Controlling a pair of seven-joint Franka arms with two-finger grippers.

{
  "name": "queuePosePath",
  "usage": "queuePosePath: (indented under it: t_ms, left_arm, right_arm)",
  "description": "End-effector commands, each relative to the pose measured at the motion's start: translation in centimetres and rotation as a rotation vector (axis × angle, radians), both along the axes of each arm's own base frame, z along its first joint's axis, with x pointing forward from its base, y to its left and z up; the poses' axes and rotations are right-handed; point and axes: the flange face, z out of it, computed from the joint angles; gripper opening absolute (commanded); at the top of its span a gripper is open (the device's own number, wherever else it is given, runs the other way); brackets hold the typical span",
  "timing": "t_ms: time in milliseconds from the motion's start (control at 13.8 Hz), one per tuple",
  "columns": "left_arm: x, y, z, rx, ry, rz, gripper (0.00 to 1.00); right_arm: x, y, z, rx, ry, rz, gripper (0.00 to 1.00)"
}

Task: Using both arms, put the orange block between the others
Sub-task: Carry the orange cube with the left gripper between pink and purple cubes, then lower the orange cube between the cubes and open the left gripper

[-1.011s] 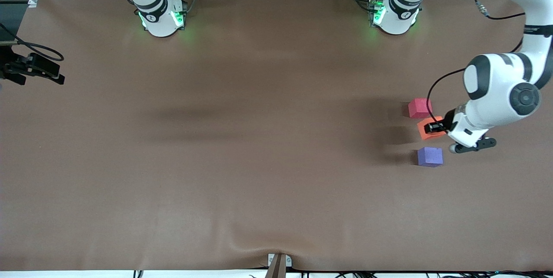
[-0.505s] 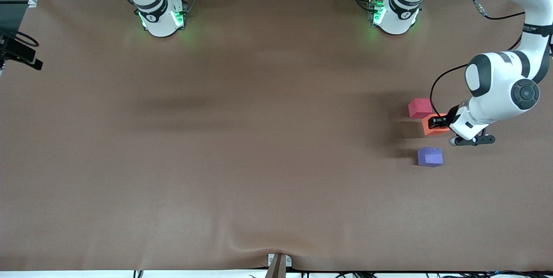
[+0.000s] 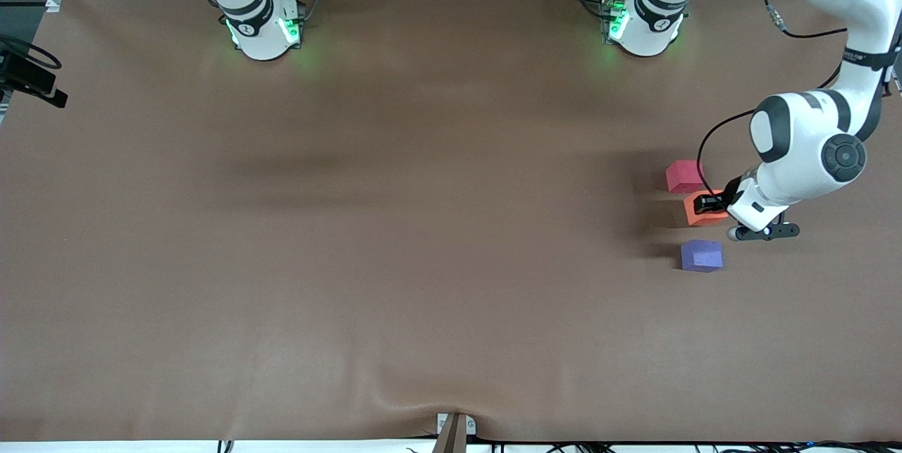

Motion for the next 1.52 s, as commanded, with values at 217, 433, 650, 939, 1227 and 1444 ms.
queuePosePath:
  t_ms: [217,433,650,939,1227,1444]
  left_arm:
    - [0.3,-0.2,-2.3,0.004,-0.016,-0.020,0.45]
    - [0.5,-0.3,-3.6,0.003,-0.030,-0.020,0.46]
    - [0.5,-0.3,-3.6,0.003,-0.030,-0.020,0.71]
    - [1.1,-0.7,-2.2,0.000,-0.033,-0.030,1.00]
    - [4.7,-0.5,4.5,-0.004,0.021,-0.036,1.00]
    - [7.7,-1.5,10.7,-0.005,0.033,-0.055,1.00]
  right_arm:
    - [-0.5,1.1,0.0,-0.005,0.005,0.008,1.00]
    - [-0.4,1.1,-0.1,-0.005,0.007,0.008,1.00]
    - [-0.4,1.2,-0.2,-0.005,0.008,0.010,1.00]
    - [-0.3,1.7,-0.2,-0.005,0.008,0.018,1.00]
    - [-0.3,1.8,-0.2,-0.005,0.007,0.021,1.00]
    - [-0.3,1.8,-0.2,-0.005,0.008,0.021,1.00]
